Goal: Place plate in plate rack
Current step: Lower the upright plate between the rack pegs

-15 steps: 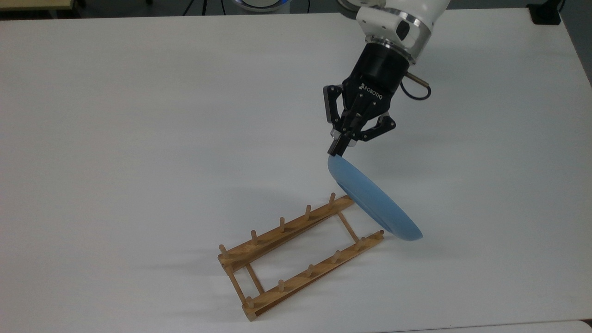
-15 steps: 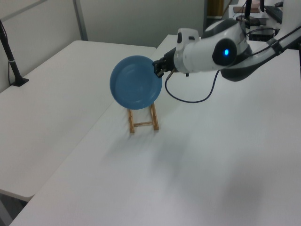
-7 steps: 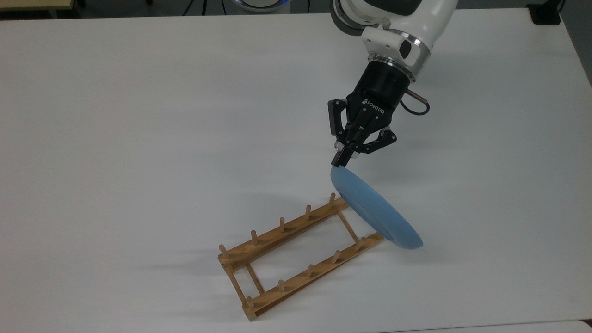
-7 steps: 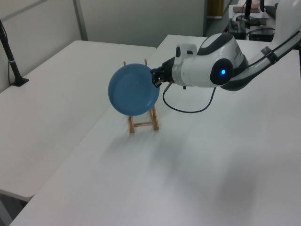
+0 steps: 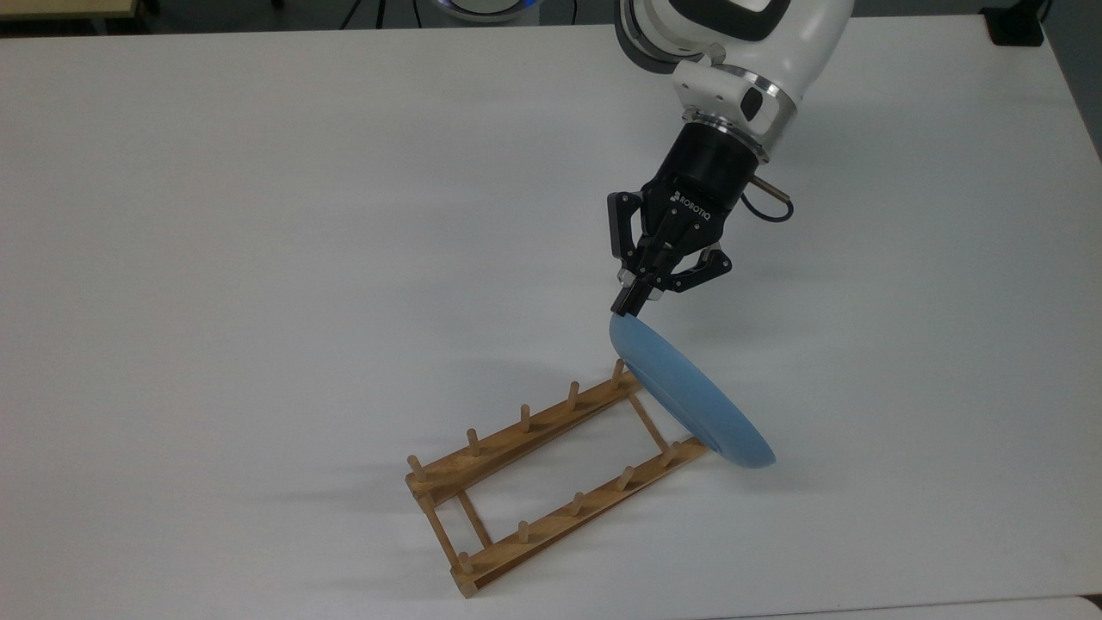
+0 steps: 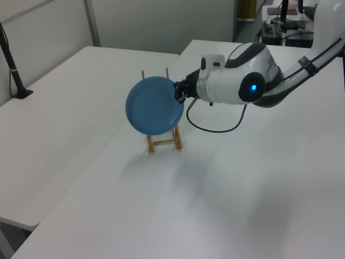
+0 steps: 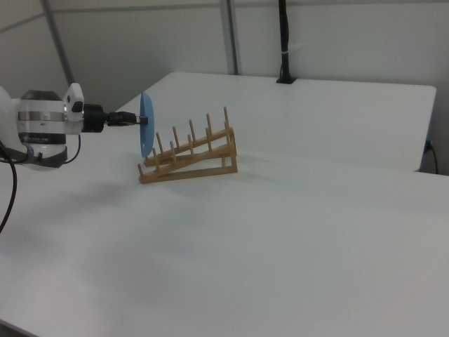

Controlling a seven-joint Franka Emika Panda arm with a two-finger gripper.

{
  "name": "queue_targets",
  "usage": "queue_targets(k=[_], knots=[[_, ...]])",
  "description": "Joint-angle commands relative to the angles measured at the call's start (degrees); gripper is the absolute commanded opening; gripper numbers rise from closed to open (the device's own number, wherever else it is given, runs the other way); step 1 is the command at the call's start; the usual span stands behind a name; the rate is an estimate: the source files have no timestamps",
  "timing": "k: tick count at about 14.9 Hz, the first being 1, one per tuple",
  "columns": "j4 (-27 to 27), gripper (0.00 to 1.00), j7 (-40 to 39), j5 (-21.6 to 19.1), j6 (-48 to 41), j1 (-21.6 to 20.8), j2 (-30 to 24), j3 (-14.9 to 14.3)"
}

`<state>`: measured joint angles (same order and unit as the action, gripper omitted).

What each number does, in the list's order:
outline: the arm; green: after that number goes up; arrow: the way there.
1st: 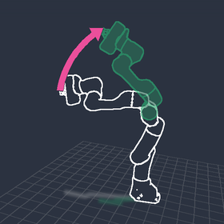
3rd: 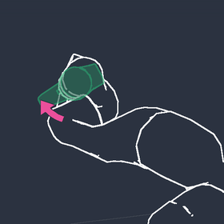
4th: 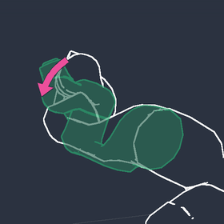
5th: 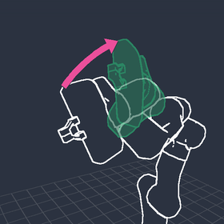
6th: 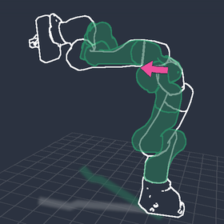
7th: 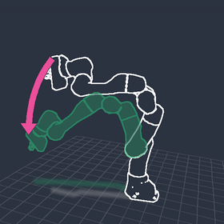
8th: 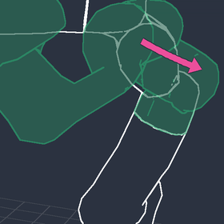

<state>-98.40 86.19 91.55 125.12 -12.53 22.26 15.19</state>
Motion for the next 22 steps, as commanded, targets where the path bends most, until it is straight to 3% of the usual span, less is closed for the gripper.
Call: queue_targets(k=[1, 22], knots=[[-1.26, 0.00, 3.10, 1.96, -3.12, -0.92, -0.46, -0.43], [-2.14, 0.00, 6.97, 3.81, -7.43, -1.10, -0.81, -0.43]])
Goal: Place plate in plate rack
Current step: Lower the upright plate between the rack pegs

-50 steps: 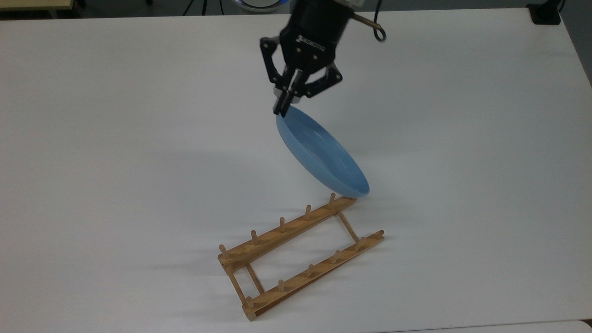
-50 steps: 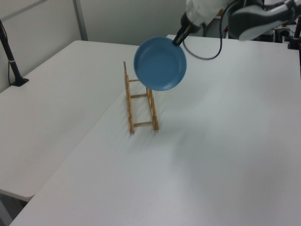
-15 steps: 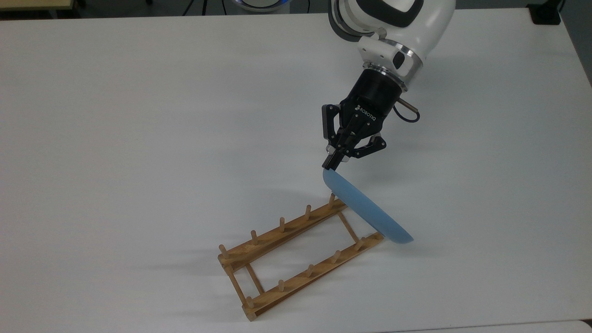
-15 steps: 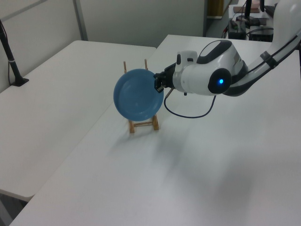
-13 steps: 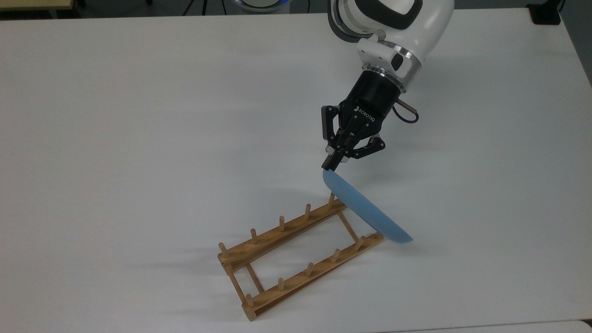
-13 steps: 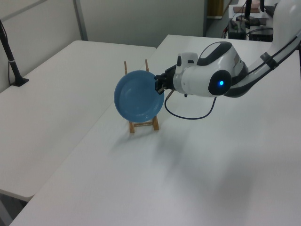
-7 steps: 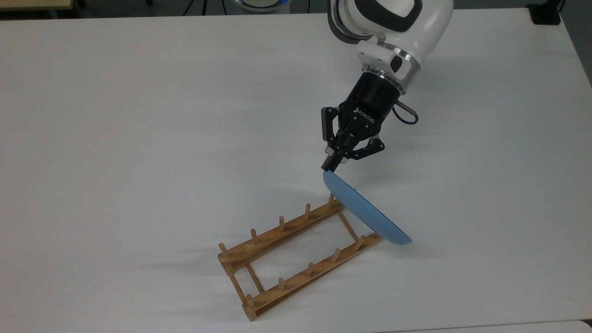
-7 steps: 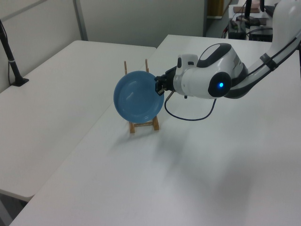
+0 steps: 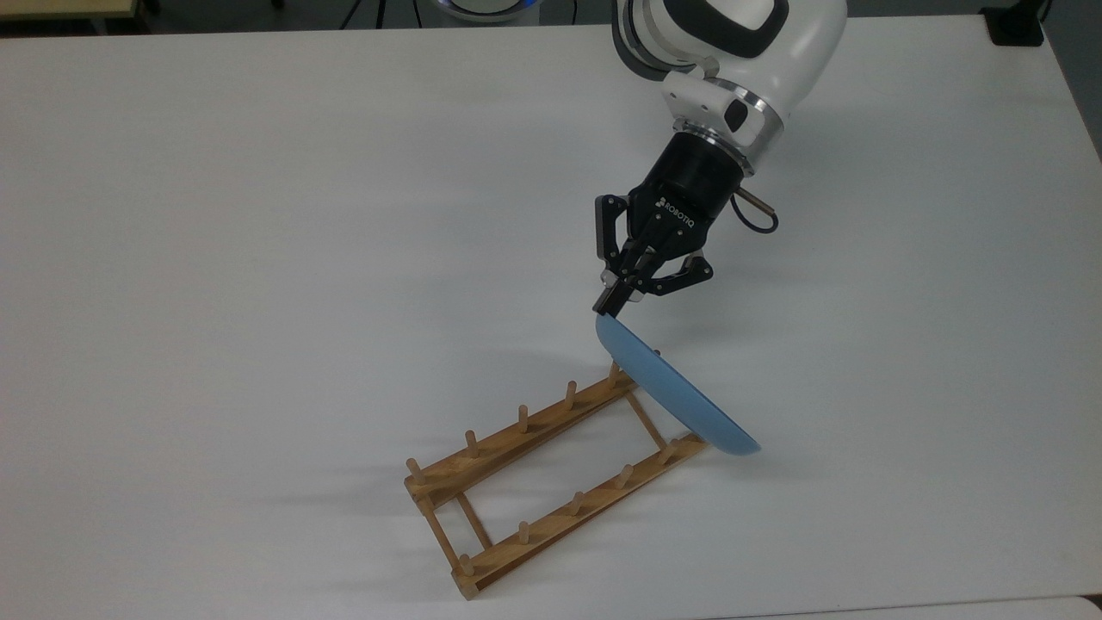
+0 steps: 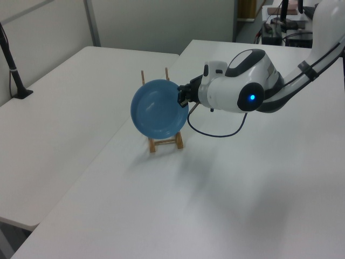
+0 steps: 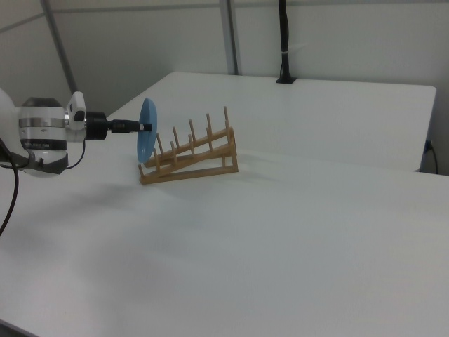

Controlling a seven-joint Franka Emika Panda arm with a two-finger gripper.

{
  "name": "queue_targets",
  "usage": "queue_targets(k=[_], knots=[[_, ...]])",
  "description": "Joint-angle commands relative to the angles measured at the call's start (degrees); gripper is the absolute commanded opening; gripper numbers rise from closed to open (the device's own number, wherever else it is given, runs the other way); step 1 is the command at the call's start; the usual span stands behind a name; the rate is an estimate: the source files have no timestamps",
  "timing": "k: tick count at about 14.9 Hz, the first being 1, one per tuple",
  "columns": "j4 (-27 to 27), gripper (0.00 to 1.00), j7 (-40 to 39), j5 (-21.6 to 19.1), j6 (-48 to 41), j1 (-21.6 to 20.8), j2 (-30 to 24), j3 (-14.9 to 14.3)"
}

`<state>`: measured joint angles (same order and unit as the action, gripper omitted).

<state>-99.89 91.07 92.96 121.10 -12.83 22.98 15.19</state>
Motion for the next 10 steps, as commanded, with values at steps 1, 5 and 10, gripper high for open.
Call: queue_targets(k=[1, 5, 10], knots=[[-0.65, 0.00, 2.53, 2.74, -3.93, -0.88, -1.62, -0.43], [-0.65, 0.00, 4.46, 5.38, -9.11, -2.73, -1.71, -0.43], [-1.00, 0.00, 6.49, 7.67, -15.45, -5.98, -1.10, -0.43]])
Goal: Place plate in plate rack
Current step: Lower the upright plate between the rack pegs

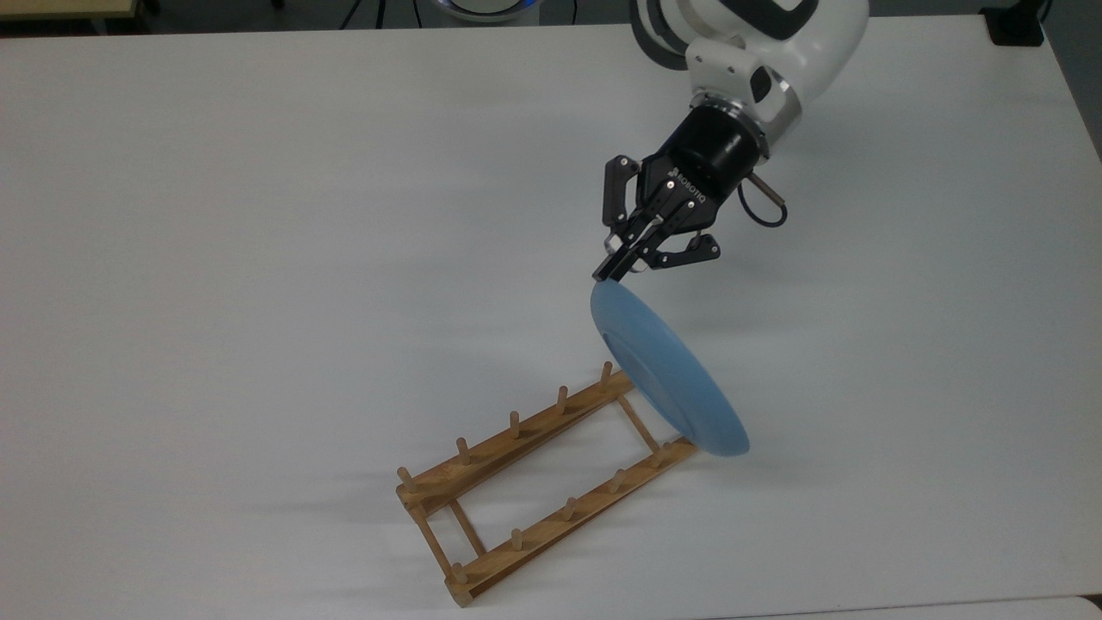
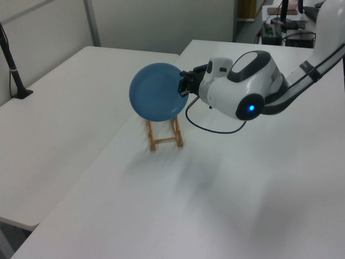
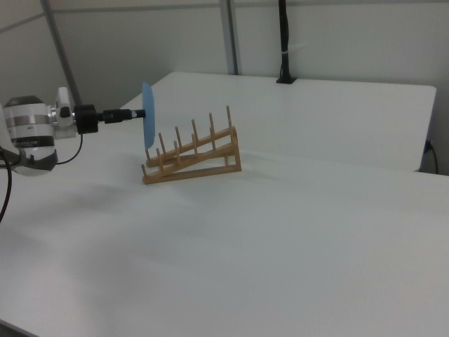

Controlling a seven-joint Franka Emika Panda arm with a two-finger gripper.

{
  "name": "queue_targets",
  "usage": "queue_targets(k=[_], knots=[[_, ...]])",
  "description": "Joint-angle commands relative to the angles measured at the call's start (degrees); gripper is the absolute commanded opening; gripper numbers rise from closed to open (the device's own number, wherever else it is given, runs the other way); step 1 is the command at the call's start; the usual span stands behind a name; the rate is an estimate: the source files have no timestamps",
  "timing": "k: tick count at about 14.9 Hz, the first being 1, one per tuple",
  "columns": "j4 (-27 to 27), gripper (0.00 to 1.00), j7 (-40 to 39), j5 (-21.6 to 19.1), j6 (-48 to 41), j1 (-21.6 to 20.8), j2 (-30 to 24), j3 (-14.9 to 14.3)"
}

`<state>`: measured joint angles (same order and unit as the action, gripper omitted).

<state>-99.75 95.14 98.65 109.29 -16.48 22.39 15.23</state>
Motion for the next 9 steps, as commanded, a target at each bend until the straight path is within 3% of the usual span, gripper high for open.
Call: queue_targets(k=[1, 9], knots=[[-1.32, 0.00, 2.42, 1.99, -3.82, -3.03, -0.34, -0.46], [-2.64, 0.00, 4.96, 4.70, -7.69, -4.00, 2.04, -0.46]])
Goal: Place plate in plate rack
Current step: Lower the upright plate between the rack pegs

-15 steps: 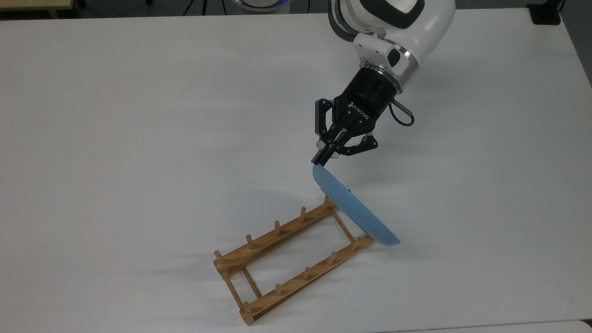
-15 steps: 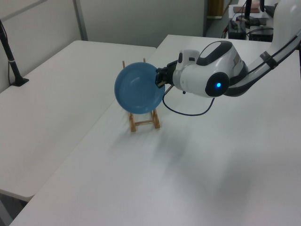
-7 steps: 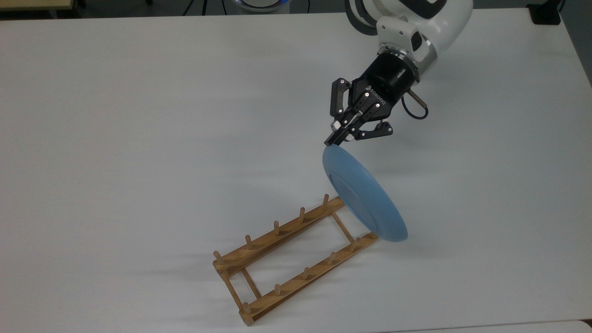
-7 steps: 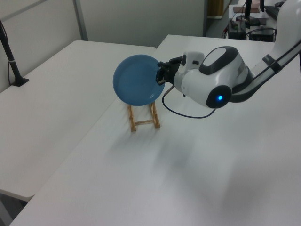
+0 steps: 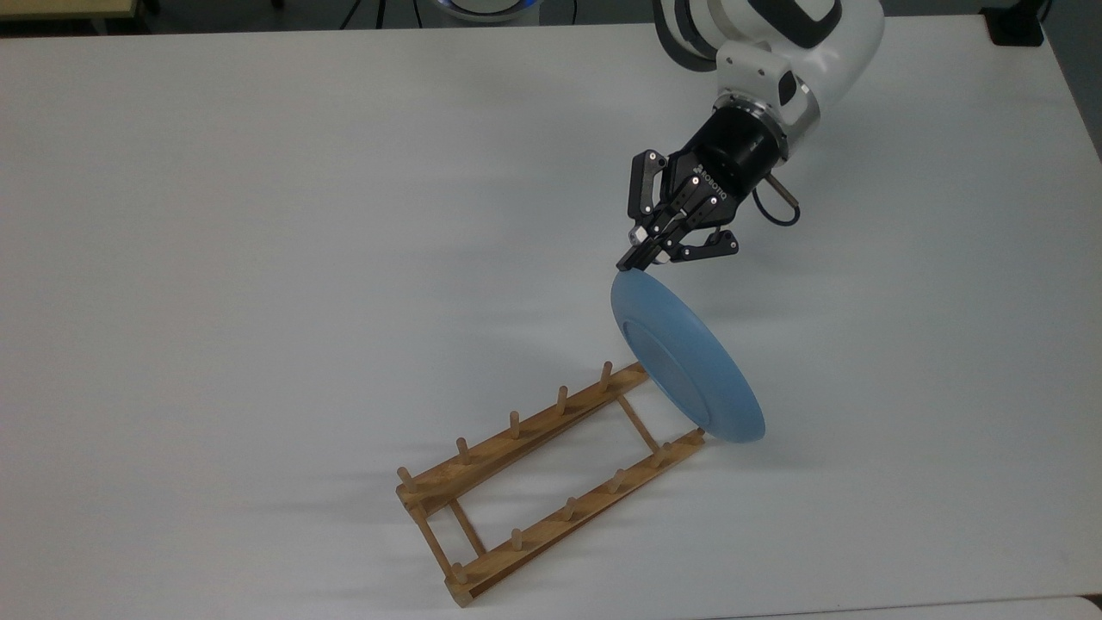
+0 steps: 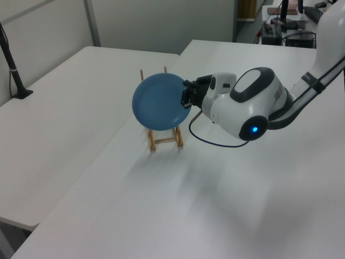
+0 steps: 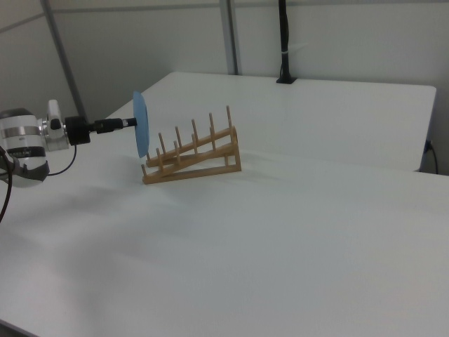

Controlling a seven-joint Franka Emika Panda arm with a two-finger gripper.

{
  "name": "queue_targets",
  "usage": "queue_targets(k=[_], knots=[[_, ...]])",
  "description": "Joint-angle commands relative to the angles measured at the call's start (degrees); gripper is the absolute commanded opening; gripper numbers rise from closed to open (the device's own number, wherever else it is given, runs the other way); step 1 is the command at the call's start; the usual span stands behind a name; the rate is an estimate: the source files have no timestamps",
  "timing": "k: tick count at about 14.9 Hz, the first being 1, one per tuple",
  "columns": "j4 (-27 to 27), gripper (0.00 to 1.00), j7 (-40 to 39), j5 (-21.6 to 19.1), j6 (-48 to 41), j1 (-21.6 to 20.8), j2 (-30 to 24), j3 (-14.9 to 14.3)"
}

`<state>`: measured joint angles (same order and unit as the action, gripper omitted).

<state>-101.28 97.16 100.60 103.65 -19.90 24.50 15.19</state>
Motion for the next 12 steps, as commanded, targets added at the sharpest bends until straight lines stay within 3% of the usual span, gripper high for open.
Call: queue_targets(k=[1, 12], knots=[[-1.11, 0.00, 3.47, 3.11, -2.65, -0.58, 0.20, -0.52], [0.73, 0.00, 3.57, 6.01, -3.45, -0.58, 4.76, -0.43]])
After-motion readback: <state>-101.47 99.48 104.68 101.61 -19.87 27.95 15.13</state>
